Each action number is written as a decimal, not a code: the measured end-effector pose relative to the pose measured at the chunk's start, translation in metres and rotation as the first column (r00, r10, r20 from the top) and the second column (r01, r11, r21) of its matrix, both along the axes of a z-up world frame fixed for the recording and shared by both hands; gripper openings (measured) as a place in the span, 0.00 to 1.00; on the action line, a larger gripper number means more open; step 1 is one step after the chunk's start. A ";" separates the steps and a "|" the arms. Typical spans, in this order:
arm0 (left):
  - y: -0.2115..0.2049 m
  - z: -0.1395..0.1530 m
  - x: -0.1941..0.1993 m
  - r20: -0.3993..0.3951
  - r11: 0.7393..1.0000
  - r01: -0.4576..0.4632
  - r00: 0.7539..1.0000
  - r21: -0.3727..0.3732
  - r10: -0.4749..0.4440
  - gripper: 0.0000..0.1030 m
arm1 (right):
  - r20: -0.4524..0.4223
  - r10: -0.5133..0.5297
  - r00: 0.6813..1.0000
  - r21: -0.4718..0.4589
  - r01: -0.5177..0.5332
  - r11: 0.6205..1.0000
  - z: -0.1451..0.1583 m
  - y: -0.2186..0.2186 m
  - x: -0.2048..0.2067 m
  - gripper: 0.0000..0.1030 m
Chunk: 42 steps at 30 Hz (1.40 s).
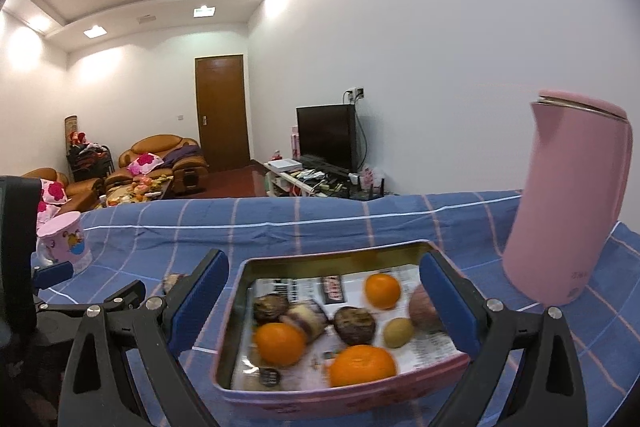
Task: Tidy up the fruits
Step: 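Grasp the small labelled jar with the right tool while the left tool grasps a kiwi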
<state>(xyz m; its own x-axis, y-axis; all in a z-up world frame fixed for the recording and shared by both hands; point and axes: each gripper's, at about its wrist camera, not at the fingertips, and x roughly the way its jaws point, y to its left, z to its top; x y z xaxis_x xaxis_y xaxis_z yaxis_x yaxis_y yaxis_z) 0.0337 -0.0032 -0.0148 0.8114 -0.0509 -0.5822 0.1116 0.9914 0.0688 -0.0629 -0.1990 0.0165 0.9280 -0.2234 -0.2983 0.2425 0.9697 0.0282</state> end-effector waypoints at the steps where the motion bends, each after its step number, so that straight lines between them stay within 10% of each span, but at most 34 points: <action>1: 0.007 -0.002 0.005 -0.018 1.000 -0.008 1.000 -0.006 0.007 1.00 | -0.001 0.007 1.000 0.002 -0.007 1.000 0.000 0.005 0.003 0.95; 14: 0.015 -0.014 0.022 -0.118 0.993 0.118 0.986 0.017 -0.115 0.96 | 0.006 0.058 0.998 -0.019 -0.057 0.998 -0.002 0.037 0.017 0.94; 26: -0.031 -0.032 0.049 -0.268 0.972 0.234 0.937 -0.003 -0.226 0.48 | -0.024 0.082 0.996 0.077 -0.080 0.994 -0.005 0.020 0.023 0.95; 31: -0.019 -0.031 0.052 -0.276 0.977 0.205 0.937 -0.055 -0.212 0.27 | -0.044 0.096 0.994 0.083 -0.092 0.992 -0.006 0.021 0.025 0.94; 42: 0.048 0.005 0.046 -0.089 0.994 -0.060 0.995 -0.090 0.052 0.27 | -0.063 0.164 0.984 0.056 -0.160 0.985 -0.008 0.039 0.029 0.94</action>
<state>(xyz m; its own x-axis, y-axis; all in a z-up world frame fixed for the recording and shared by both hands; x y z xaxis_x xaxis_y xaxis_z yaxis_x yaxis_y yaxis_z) 0.0794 0.0451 -0.0100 0.7612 -0.0637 -0.6454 0.0574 0.9979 -0.0309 -0.0336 -0.1601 0.0088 0.9281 -0.0545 -0.3684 0.0852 0.9941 0.0673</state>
